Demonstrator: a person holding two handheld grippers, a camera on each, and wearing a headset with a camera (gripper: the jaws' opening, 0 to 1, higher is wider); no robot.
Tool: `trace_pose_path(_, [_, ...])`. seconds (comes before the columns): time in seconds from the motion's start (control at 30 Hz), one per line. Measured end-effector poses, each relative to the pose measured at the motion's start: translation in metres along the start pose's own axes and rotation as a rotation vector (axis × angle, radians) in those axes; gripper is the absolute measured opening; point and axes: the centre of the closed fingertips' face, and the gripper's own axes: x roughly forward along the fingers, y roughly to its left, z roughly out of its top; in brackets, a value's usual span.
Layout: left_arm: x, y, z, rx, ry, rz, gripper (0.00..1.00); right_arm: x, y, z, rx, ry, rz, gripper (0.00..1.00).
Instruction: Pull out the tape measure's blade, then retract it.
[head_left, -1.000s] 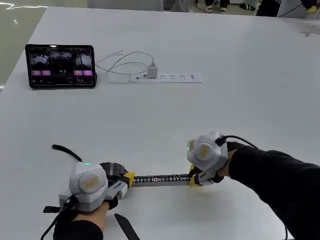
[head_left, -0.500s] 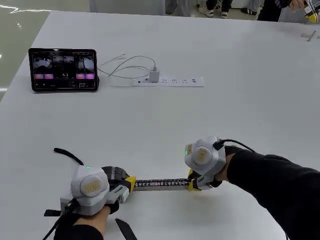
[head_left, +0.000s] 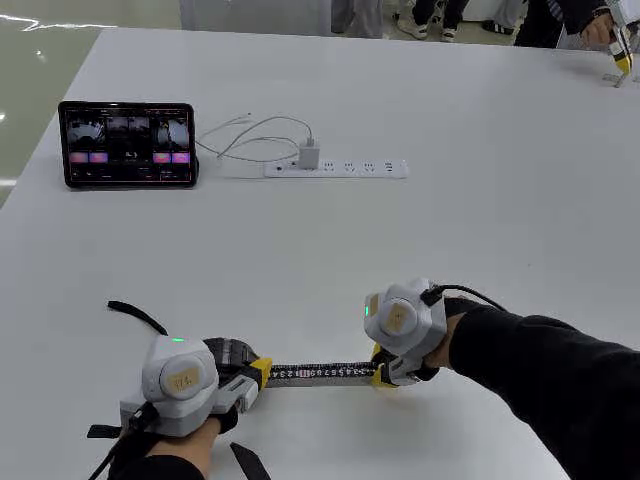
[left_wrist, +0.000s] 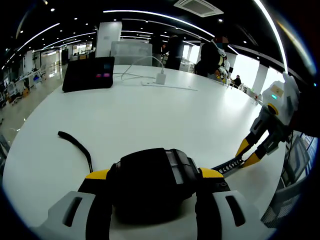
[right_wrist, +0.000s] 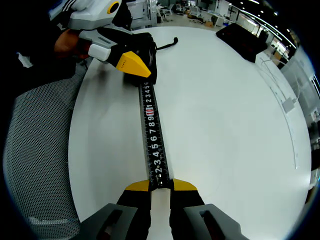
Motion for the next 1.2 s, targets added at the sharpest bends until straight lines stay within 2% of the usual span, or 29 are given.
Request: trace_pose_path(1.2, [0.0, 0.0, 0.0, -0.001, 0.001, 0.001, 0.63, 0.006, 0.002, 0.017, -0.005, -0.013, 0.006, 0.09])
